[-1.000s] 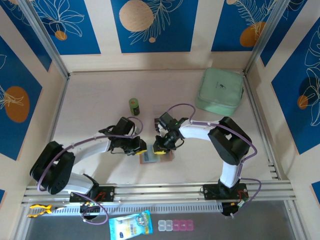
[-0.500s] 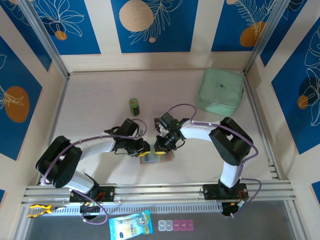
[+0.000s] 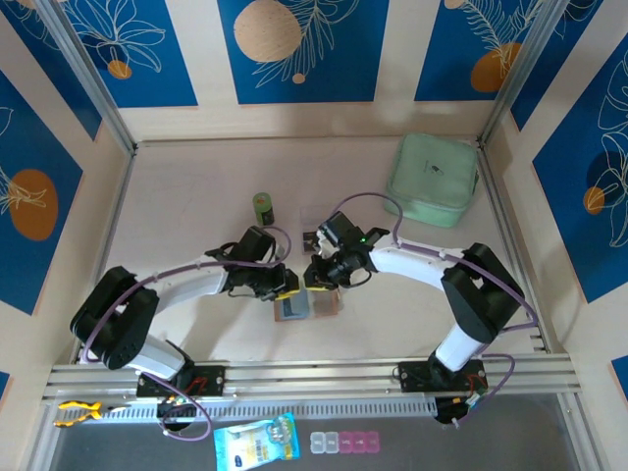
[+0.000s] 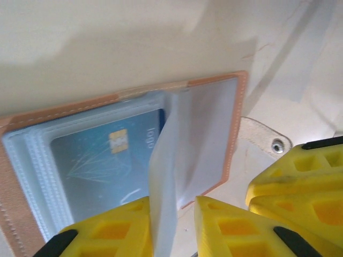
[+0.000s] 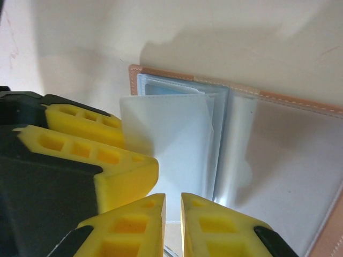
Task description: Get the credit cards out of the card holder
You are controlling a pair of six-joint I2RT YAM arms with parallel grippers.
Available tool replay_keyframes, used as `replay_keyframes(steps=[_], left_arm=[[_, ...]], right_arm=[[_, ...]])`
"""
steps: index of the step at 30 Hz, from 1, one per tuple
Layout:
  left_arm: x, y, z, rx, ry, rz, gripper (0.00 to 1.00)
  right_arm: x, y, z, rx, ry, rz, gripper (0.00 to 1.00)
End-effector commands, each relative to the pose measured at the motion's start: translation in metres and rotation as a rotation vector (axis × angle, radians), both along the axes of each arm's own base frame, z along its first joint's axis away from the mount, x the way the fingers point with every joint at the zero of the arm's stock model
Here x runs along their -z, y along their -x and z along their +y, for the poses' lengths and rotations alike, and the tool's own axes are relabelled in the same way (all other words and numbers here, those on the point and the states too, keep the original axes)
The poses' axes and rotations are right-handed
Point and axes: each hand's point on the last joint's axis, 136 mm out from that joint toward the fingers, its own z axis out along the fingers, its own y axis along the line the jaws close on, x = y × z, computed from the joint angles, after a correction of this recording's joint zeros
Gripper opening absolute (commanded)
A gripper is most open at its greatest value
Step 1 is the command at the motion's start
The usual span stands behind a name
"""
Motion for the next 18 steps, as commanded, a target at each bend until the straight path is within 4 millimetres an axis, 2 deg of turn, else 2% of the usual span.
replay_keyframes(steps=[1,10,18], left_arm=[[-0.010,0.002,-0.010,0.029,0.014,0.006,0.28],[-0.008,-0.002,-0.038,0.071,0.014,0.007,0.47],[-0.001,-0.002,-0.064,0.124,0.014,0.019,0.54]], right_arm=[[-0.008,0.002,-0.015,0.019,0.020,-0.020,0.17],[-0.027,-0.005,-0.049,0.097,0.007,-0.072,0.18],[-0.037,-0.006,-0.075,0.170,-0.036,-0.086,0.22]])
